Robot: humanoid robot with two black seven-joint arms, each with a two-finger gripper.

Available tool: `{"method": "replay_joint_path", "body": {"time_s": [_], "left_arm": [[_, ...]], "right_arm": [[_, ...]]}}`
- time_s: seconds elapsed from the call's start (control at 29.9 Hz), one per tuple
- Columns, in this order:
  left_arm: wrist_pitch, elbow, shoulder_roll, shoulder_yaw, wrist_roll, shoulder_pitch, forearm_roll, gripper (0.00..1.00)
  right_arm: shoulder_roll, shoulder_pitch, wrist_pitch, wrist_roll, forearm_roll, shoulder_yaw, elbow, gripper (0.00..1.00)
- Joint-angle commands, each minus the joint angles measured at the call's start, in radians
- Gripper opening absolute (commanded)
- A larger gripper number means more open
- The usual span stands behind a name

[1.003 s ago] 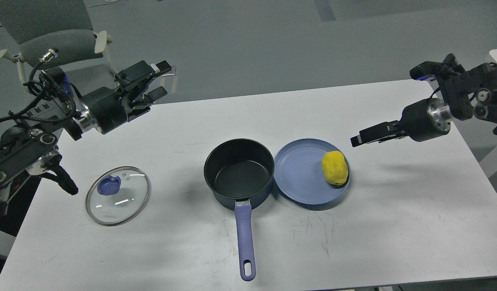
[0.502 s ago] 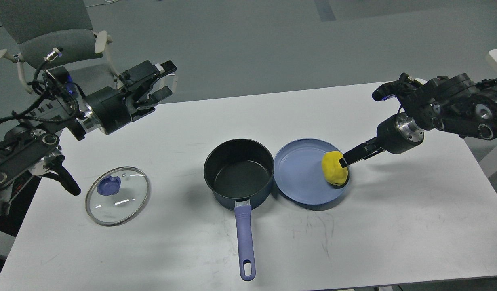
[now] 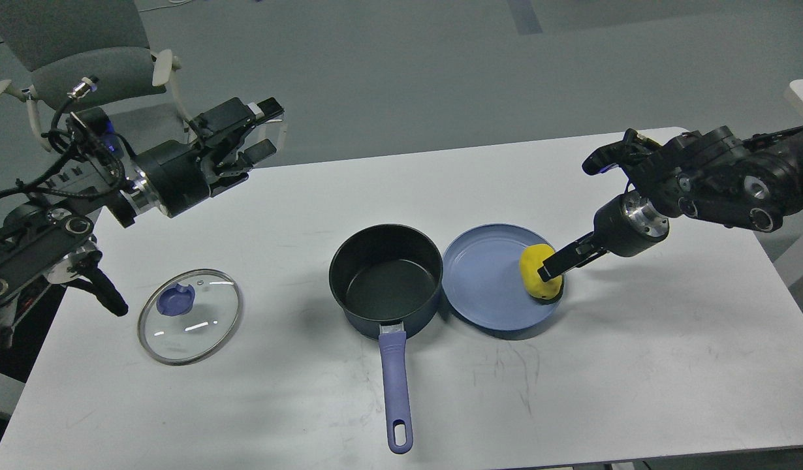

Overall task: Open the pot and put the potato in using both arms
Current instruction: 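Reach the right gripper down to the yellow potato and grasp it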

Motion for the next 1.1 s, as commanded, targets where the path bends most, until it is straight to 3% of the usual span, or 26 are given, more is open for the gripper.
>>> {"method": "replay_joint_path", "body": {"time_s": [0.0,0.74,0.9,1.07], "left_arm": [[0.000,-0.006,0.003,-0.001,0.000,0.002,0.000,0.97],[0.000,-0.006,0.001,-0.003,0.000,0.008,0.000,0.97],[0.000,-0.006,0.001,-0.003,0.000,0.010,0.000,0.97],[0.000,-0.006,0.003,-0.005,0.000,0.010,0.000,0.97]], "right_arm": [[0.011,0.004,0.000,0.000,0.000,-0.002,-0.006,0.96],[0.065,0.016,0.000,0.000,0.005,-0.042,-0.028,0.90],[0.077,0.016,0.000,0.000,0.006,-0.045,-0.028,0.74],[0.080,0.019,0.000,0.000,0.008,-0.045,-0.026,0.43]]}}
